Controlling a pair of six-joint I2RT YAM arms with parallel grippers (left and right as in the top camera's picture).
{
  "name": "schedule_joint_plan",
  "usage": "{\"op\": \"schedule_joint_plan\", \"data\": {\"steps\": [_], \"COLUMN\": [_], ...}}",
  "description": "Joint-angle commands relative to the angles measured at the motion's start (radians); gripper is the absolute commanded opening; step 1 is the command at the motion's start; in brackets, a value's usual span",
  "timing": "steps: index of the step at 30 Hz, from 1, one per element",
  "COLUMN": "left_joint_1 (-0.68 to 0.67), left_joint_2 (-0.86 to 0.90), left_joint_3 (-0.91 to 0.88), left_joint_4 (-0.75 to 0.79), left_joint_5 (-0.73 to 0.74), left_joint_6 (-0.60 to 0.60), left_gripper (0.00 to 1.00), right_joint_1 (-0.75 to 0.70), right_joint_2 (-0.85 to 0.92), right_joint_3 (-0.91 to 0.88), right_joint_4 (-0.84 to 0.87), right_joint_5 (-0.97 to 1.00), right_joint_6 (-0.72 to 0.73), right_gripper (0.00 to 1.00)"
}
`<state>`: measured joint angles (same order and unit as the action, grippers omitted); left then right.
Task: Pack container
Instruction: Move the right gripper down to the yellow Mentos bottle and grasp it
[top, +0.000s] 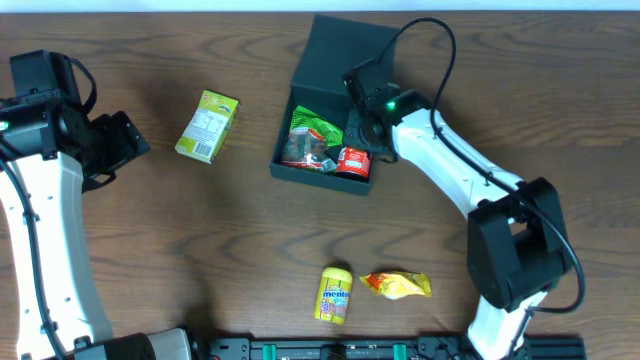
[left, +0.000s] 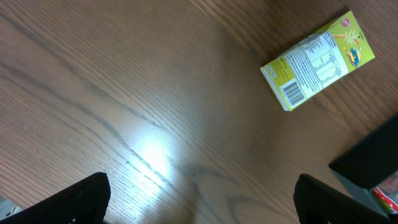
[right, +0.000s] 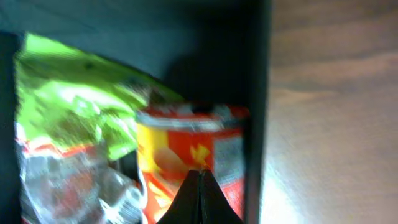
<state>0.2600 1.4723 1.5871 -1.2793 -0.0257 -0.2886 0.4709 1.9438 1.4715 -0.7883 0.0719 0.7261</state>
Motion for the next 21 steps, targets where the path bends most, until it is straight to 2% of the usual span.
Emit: {"op": "schedule_joint_plan", "data": {"steps": [1,6,13,15,18,21], "left_joint_1": [0.003,0.003,0.003,0.003,0.003,0.003], "left_joint_2": [-0.004,-0.004,-0.004,-0.004,-0.004,-0.004], "left_joint_3": [-0.006,-0.006,-0.006,-0.006,-0.006,-0.006], "left_joint_4": [-0.004,-0.003,-0.004,-0.004,-0.004,-0.004], "left_joint_5": [0.0,0.0,0.0,0.0,0.0,0.0], "left_joint_6": [-0.007,-0.006,-0.006,-0.006,-0.006,-0.006], "left_gripper": [0.95,0.95,0.95,0.95,0.95,0.95], "right_joint_1": [0.019,0.089,0.304,0.362,0.43,0.483], "right_joint_2": [-0.058,-0.165,-0.256,-0.266,-0.267,-0.267], "right_joint_3": [0.029,0.039,0.039,0.039,0.033,-0.006], "right_joint_4": [-0.045,-0.152,-0.418,-0.501,-0.634,-0.653], "right_joint_5": [-0.008,0.052,0.201,0.181,0.131,0.129], "right_joint_6": [-0.009,-0.009,-0.045,0.072,0.359,0.505], "right_gripper": [0.01,0.02,0.02,0.01,0.01,0.02]}}
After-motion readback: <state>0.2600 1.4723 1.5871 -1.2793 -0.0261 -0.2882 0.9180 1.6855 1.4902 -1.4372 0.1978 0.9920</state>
